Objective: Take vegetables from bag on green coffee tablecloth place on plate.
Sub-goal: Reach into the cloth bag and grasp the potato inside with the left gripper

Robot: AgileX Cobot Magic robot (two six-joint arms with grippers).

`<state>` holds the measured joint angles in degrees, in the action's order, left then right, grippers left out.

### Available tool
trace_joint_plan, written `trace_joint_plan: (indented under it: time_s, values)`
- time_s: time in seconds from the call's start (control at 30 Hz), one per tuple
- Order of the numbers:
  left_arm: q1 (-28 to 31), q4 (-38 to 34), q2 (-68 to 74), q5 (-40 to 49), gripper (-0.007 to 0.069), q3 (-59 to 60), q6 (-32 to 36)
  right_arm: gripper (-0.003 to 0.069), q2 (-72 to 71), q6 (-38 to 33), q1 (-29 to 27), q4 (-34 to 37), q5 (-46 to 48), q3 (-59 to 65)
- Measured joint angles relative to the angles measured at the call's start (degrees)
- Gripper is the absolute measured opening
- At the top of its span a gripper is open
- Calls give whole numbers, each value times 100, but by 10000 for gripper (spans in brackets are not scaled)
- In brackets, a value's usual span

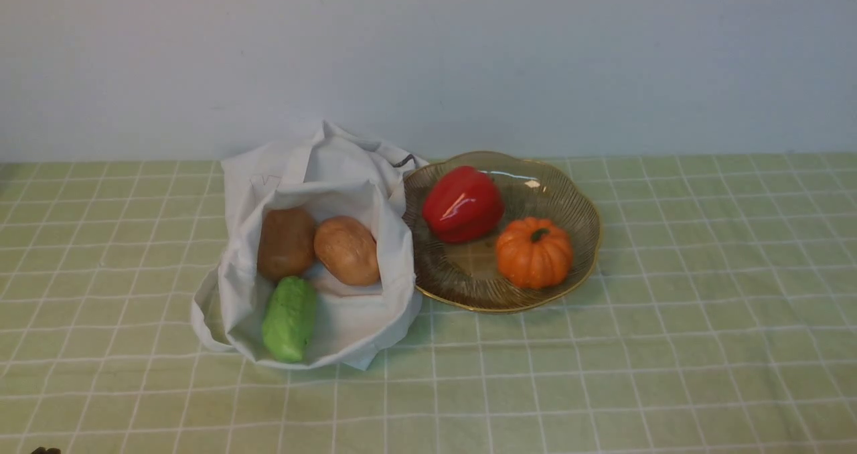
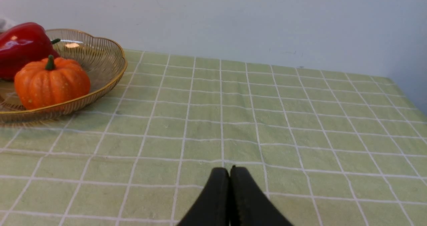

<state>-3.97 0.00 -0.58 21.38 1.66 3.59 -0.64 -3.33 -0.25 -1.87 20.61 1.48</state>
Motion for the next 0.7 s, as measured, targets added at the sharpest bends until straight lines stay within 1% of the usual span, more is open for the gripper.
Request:
trace_joint_plan:
  time_s: [0.4, 0.5, 0.57, 0.67, 0.7]
  values:
    - [0, 0, 0, 0, -5, 0, 0, -15, 0, 0, 0, 0, 0, 0]
    - [0, -159, 0, 0, -5, 0, -109, -15, 0, 0, 0, 0, 0, 0]
    - [0, -559, 0, 0, -5, 0, -359, -15, 0, 0, 0, 0, 0, 0]
    - [0, -1494, 0, 0, -5, 0, -814, -15, 0, 0, 0, 0, 0, 0]
    - [0, -1566, 0, 5, -5, 0, -842, -15, 0, 0, 0, 0, 0, 0]
